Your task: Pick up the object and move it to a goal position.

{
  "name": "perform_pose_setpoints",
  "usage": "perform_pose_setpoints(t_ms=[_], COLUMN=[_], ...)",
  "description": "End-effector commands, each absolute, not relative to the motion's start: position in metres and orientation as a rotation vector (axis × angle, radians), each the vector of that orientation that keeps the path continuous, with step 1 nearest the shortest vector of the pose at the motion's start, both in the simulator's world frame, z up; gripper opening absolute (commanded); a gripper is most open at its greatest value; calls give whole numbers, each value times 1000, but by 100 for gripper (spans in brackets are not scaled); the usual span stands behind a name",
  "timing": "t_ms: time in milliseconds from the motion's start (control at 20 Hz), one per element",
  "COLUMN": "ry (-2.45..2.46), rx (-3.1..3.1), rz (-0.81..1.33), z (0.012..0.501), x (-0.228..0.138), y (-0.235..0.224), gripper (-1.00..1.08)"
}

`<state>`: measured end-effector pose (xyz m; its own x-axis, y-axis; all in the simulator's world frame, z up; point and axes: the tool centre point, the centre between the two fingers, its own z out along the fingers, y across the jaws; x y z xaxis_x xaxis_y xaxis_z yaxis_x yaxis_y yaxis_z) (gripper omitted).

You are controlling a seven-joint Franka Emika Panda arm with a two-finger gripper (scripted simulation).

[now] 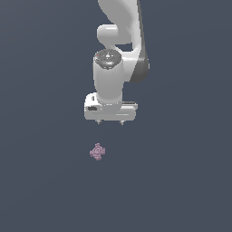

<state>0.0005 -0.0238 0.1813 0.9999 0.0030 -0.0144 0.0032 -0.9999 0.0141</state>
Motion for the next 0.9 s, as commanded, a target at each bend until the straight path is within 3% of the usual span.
perform_pose_setpoints(t_ms=[0, 850], ry=[5, -54], rx=[3127, 3119], rz=[-23, 20], z=[181, 198], x=[0, 9], y=[-24, -30], gripper=[100, 100])
